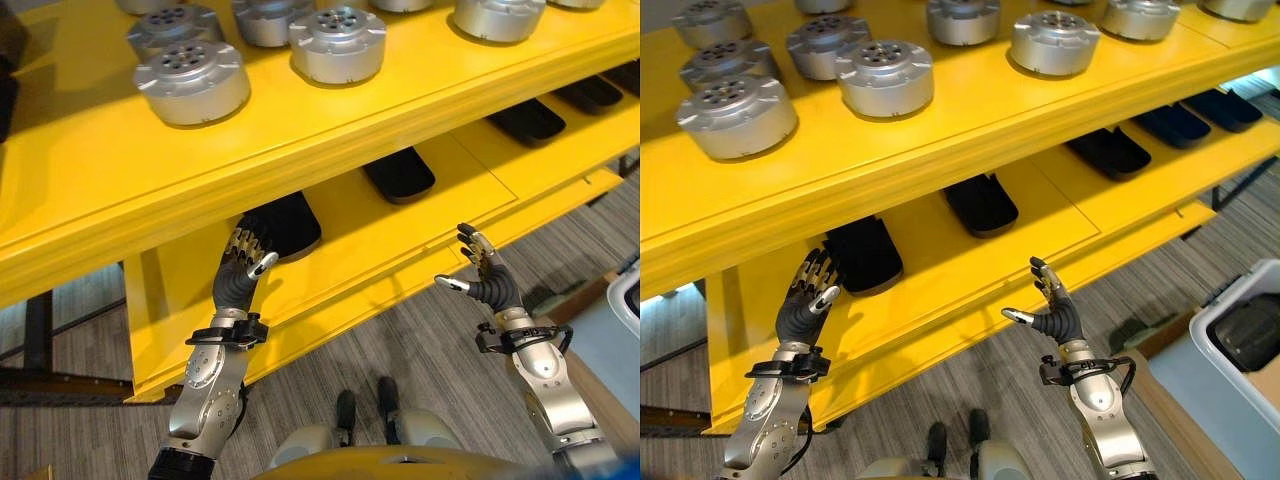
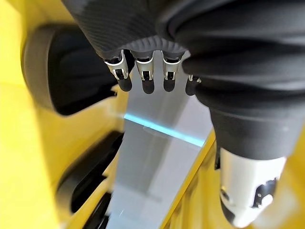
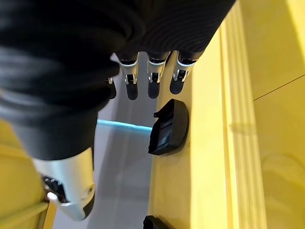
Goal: Move parts from the plastic box to the shelf.
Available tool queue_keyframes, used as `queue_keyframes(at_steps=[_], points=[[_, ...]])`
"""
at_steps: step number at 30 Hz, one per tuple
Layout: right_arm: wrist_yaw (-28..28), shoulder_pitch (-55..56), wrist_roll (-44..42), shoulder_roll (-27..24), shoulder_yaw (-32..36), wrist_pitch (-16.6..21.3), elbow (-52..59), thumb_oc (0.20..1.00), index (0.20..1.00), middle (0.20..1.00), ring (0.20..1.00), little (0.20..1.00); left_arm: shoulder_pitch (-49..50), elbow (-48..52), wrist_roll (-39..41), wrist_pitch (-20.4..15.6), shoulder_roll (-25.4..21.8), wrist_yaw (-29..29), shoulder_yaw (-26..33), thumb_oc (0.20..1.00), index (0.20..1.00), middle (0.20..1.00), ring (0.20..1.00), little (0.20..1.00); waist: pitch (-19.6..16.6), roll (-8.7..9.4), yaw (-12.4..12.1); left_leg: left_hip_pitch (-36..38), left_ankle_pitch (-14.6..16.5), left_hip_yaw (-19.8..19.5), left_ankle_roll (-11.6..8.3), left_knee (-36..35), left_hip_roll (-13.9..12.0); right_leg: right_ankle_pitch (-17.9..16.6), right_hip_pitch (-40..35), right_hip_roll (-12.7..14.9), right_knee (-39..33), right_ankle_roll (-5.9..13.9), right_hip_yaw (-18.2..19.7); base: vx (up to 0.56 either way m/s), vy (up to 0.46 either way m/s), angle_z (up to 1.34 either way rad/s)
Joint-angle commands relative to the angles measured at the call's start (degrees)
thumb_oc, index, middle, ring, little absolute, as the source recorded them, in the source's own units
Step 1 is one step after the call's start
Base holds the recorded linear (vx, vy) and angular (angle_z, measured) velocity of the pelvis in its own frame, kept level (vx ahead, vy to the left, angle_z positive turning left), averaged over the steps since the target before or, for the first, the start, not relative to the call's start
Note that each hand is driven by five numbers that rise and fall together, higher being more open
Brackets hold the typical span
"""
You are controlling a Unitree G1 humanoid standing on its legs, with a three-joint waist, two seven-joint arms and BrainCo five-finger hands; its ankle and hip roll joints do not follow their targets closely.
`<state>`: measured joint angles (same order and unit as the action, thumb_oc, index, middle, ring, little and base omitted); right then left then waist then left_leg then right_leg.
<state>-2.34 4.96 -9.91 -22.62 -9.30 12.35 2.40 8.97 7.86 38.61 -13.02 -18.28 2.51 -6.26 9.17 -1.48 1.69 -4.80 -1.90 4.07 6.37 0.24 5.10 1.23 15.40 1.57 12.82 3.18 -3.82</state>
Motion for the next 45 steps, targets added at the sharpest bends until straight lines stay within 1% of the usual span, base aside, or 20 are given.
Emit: queue_keyframes(at_steps=[1,2,4,5,8,12,13,18,21,23,24,25,27,31,33,36,37,42,44,45], points=[[0.03,-2.60,-0.81,1.51,0.06,1.81,3.23,1.000,1.000,1.000,1.000,1.000,0.44,5.51,-2.09,-2.49,-2.33,0.25,4.67,1.000,1.000,1.000,1.000,1.000,0.87,0.24,-3.02,-0.65,4.82,-2.50,-4.26,2.58,-4.30,0.30,-7.78,10.88,-2.52,3.09,-14.23,-0.07,-0.030,-1.70],[0.02,-2.56,-0.79,1.53,0.03,1.82,3.23,1.000,1.000,1.000,1.000,1.000,0.52,5.54,-2.07,-2.48,-2.34,0.24,4.69,1.000,1.000,1.000,1.000,1.000,1.21,0.21,-2.98,-0.12,5.12,-2.54,-4.30,2.62,-4.35,0.62,-8.24,10.87,-2.33,3.15,-14.27,0.01,-0.029,-1.22],[0.55,-2.73,-0.23,1.89,-0.31,1.43,3.35,1.000,1.000,1.000,1.000,1.000,1.54,6.25,-1.44,-2.52,-2.33,-0.22,5.59,1.000,1.000,1.000,1.000,1.000,0.98,-0.19,-3.15,1.64,5.59,0.21,-4.63,1.80,-5.60,-2.08,-8.71,14.69,-4.26,3.95,-16.18,0.08,-0.095,-0.93],[0.90,-2.84,0.71,2.16,0.00,0.95,3.44,1.000,1.000,1.000,1.000,1.000,2.70,6.96,-0.69,-2.57,-2.00,-0.53,6.64,1.000,1.000,1.000,1.000,1.000,0.44,-0.08,-2.79,2.98,6.55,1.94,-4.99,1.55,-5.62,-8.40,-7.95,19.14,-8.03,6.74,-14.55,0.13,-0.193,-0.85],[0.89,-2.96,1.10,1.88,0.26,0.60,3.93,1.000,1.000,1.000,1.000,1.000,3.28,7.17,-0.98,-2.67,-1.72,-0.26,6.88,1.000,1.000,1.000,1.000,1.000,0.35,0.43,-2.88,4.21,7.34,4.25,-5.74,1.70,-6.33,-12.67,-8.08,22.82,-10.08,9.02,-15.66,0.08,-0.201,-0.90],[1.06,-1.46,-0.48,1.38,1.68,0.14,4.08,1.000,1.000,1.000,1.000,1.000,2.99,6.98,-1.19,-2.63,-0.46,-0.65,6.96,1.000,1.000,1.000,1.000,1.000,-1.13,1.65,-2.49,5.39,7.47,6.12,-8.61,1.47,-9.52,-9.71,-10.43,20.06,-11.62,9.39,-18.27,0.15,-0.361,-0.32],[0.36,-1.01,-1.92,-0.52,3.64,0.92,5.22,1.000,1.000,1.000,1.000,1.000,2.09,6.85,-0.25,-2.60,0.49,-1.10,6.62,1.000,1.000,1.000,1.000,1.000,-1.04,1.01,-0.56,5.70,5.39,6.70,-11.63,3.05,-15.37,-5.40,-10.99,15.26,-11.05,6.77,-18.27,0.19,-0.500,-0.56],[-0.89,1.24,-1.92,-1.60,6.10,0.62,4.30,1.000,1.000,1.000,1.000,1.000,1.39,6.23,-0.55,-2.10,0.84,-1.46,5.58,1.000,1.000,1.000,1.000,1.000,-0.77,0.07,1.26,5.69,0.05,7.59,-14.05,5.54,-19.55,-2.57,-11.91,10.01,-12.24,3.99,-17.18,0.13,-0.289,-0.28],[-0.76,3.19,-2.17,-2.12,7.62,0.31,3.65,1.000,1.000,1.000,1.000,1.000,2.53,6.79,-0.67,-1.62,1.34,-1.66,6.09,1.000,1.000,1.000,1.000,1.000,-0.57,0.43,1.97,4.10,-4.85,4.47,-14.20,13.74,-21.37,-0.61,-12.69,6.06,-13.22,1.16,-14.53,0.15,-0.243,-0.47],[-0.37,3.73,-3.04,-2.29,7.91,0.41,3.76,1.000,1.000,1.000,1.000,1.000,3.01,7.13,-0.63,-1.38,1.40,-1.75,6.36,1.000,1.000,1.000,1.000,1.000,0.08,1.61,1.72,1.23,-6.86,1.93,-13.42,21.82,-20.79,0.03,-13.72,4.34,-14.14,-0.49,-12.75,0.19,-0.276,-0.75],[0.16,4.57,-4.46,-2.03,7.99,0.39,3.35,1.000,1.000,1.000,1.000,1.000,3.50,7.24,-0.61,-0.89,1.83,-1.75,5.86,1.000,1.000,1.000,1.000,1.000,0.99,3.13,1.08,-2.60,-5.08,0.73,-11.51,27.67,-17.54,0.71,-15.80,3.34,-15.64,-1.38,-10.41,0.28,-0.209,-0.86],[0.20,4.26,-4.35,-1.77,7.81,0.50,2.83,1.000,1.000,1.000,1.000,1.000,3.22,7.37,-0.89,-0.80,1.87,-1.94,5.66,1.000,1.000,1.000,1.000,1.000,1.45,4.14,-0.25,-7.09,1.02,-2.66,-9.70,23.32,-10.48,0.67,-16.44,3.69,-16.20,-0.33,-8.22,0.24,-0.138,-0.95],[0.46,4.46,-4.07,-1.94,7.85,0.44,2.53,1.000,1.000,1.000,1.000,1.000,3.49,7.47,-0.72,-0.92,1.87,-2.32,5.54,1.000,1.000,1.000,1.000,1.000,1.37,4.33,-0.39,-7.50,1.46,-2.90,-9.40,19.31,-10.09,0.78,-16.62,3.83,-16.19,0.36,-7.28,0.16,0.050,-0.70],[0.21,5.04,-2.71,-1.97,7.62,0.49,-0.01,1.000,1.000,1.000,1.000,1.000,2.87,7.51,-1.54,-1.43,1.10,-3.13,4.64,1.000,1.000,1.000,1.000,1.000,1.57,2.89,-1.37,-10.73,-7.67,-4.65,-12.41,0.36,-12.04,2.00,-19.56,3.27,-17.25,1.46,-5.80,0.25,0.108,-0.26],[0.32,4.79,-2.62,-1.51,7.03,0.32,-1.13,1.000,1.000,1.000,1.000,1.000,2.23,7.08,-2.15,-1.70,1.01,-2.76,4.58,1.000,1.000,1.000,1.000,1.000,1.58,2.23,-1.99,-10.69,-9.65,-5.92,-13.70,-2.17,-12.29,3.19,-21.42,2.90,-17.27,1.56,-3.86,0.38,0.230,-0.54],[2.44,6.61,-3.09,0.10,6.59,-0.21,-0.74,1.000,1.000,1.000,1.000,1.000,1.95,7.31,-1.63,-1.90,1.07,-3.29,4.51,1.000,1.000,1.000,1.000,1.000,-0.03,1.45,-1.58,-6.75,-7.39,-5.37,-13.10,-1.65,-11.92,4.64,-23.77,4.76,-16.56,2.47,-1.56,0.36,0.310,-1.32],[3.14,6.68,-3.67,1.20,6.46,-0.90,-0.92,1.000,1.000,1.000,1.000,1.000,1.29,7.05,-1.92,-1.78,0.25,-3.06,4.04,1.000,1.000,1.000,1.000,1.000,-0.87,2.10,-1.07,-4.83,-4.08,-2.33,-10.62,-0.11,-10.01,4.11,-23.88,8.36,-14.97,4.51,-0.03,0.39,0.416,-0.95],[3.08,4.15,-4.10,2.47,5.24,-1.37,-1.01,1.000,1.000,1.000,1.000,1.000,0.31,6.87,-1.42,-1.52,-1.42,-1.69,3.80,1.000,1.000,1.000,1.000,1.000,-2.05,3.18,-1.28,-5.61,0.44,0.91,-7.55,3.16,-7.09,1.21,-20.25,13.04,-10.18,7.36,1.51,0.19,0.275,-0.67],[3.56,4.08,-4.72,3.16,4.70,-1.85,-0.88,1.000,1.000,1.000,1.000,1.000,-0.44,6.56,-2.01,-1.10,-2.77,-0.88,3.53,1.000,1.000,1.000,1.000,1.000,-1.19,2.54,-0.15,-4.18,2.09,0.49,-5.24,3.36,-4.95,-5.02,-14.33,13.15,1.82,7.00,2.25,0.16,0.340,-0.08],[3.66,4.11,-4.71,3.03,4.54,-1.92,-0.80,1.000,1.000,1.000,1.000,1.000,-0.53,6.41,-2.36,-0.93,-3.21,-0.67,3.47,1.000,1.000,1.000,1.000,1.000,-0.69,1.90,0.25,-3.38,2.21,0.32,-4.69,2.76,-4.78,-5.36,-12.71,12.55,4.96,6.35,1.86,0.10,0.263,0.05]])
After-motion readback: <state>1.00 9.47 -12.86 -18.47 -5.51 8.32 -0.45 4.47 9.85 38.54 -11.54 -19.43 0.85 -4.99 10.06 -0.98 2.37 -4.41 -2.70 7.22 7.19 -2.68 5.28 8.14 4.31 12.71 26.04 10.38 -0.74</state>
